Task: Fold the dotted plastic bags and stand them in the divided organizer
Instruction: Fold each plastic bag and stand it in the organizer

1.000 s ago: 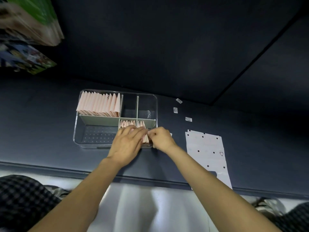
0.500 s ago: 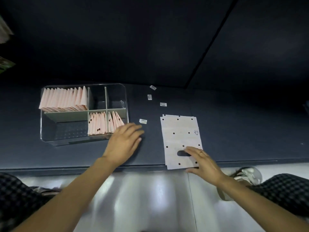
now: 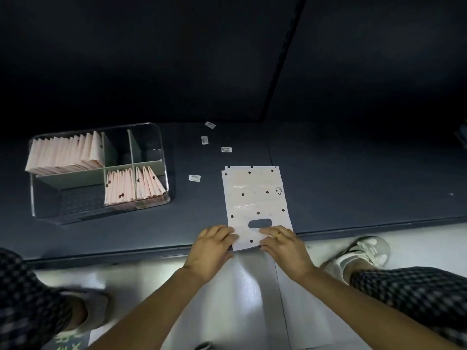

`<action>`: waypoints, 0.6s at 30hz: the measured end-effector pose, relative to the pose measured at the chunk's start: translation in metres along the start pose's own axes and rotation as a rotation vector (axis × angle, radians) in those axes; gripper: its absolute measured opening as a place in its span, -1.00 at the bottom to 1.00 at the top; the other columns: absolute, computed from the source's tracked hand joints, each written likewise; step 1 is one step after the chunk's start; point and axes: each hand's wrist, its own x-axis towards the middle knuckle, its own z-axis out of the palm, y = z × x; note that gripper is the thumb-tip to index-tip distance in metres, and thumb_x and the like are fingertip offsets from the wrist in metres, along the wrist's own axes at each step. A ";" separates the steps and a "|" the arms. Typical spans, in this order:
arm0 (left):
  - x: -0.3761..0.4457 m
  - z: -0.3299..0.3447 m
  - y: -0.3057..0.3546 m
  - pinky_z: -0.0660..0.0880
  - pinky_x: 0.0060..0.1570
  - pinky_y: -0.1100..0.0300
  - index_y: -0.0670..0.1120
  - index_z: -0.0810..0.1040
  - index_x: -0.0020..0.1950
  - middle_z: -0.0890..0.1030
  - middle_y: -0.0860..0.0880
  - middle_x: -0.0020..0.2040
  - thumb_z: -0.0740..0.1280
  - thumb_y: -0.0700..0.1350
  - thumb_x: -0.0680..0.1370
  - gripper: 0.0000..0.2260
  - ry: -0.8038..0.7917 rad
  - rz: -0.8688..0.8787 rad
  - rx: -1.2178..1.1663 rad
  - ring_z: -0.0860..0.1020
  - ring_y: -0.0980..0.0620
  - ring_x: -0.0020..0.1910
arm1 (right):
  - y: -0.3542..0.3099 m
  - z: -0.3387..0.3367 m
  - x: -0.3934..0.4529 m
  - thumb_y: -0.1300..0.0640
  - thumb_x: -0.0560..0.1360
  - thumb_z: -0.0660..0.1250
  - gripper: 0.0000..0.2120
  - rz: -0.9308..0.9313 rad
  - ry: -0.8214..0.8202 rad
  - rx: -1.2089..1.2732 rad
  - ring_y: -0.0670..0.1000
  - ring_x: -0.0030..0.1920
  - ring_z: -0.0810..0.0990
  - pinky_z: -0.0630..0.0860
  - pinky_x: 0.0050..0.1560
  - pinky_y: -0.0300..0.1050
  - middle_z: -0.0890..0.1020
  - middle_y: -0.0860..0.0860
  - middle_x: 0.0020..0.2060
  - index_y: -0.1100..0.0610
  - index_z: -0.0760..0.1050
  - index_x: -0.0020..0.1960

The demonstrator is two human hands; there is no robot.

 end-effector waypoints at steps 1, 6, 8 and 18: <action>0.001 0.000 0.003 0.54 -0.08 0.27 0.06 0.67 -0.10 0.65 0.12 -0.06 0.64 0.03 0.12 -0.61 0.053 0.002 -0.009 0.63 0.06 -0.08 | -0.001 0.001 0.000 0.19 0.05 0.68 -0.74 0.005 0.001 0.007 -0.03 -0.21 0.67 0.57 -0.26 -0.27 0.70 -0.07 -0.16 0.03 0.62 -0.41; 0.004 0.000 0.007 0.33 -0.09 0.29 0.01 0.65 -0.22 0.64 0.13 -0.19 0.55 -0.15 0.34 -0.88 0.200 -0.069 -0.175 0.61 0.04 -0.18 | 0.000 0.000 0.001 0.26 0.24 0.58 -0.83 0.041 0.019 0.123 0.05 -0.16 0.63 0.57 -0.12 -0.14 0.67 -0.05 -0.13 0.09 0.60 -0.32; 0.006 -0.006 0.006 0.33 -0.06 0.28 -0.03 0.63 -0.13 0.65 0.09 -0.16 0.37 -0.13 0.52 -0.95 0.197 -0.182 -0.328 0.59 0.02 -0.14 | 0.004 -0.009 0.008 0.21 0.41 0.46 -0.95 0.042 -0.008 0.202 0.06 -0.10 0.60 0.52 -0.01 -0.09 0.65 -0.04 -0.13 0.15 0.59 -0.16; 0.059 -0.039 -0.013 0.46 -0.17 0.13 -0.01 0.53 -0.09 0.63 0.06 -0.24 0.27 -0.11 0.59 -0.91 0.413 -0.570 -0.876 0.56 -0.05 -0.21 | 0.064 -0.067 0.097 0.08 0.51 0.34 -0.93 0.212 -0.185 0.358 -0.15 -0.03 0.42 0.36 -0.01 -0.28 0.60 -0.13 -0.15 0.04 0.60 -0.08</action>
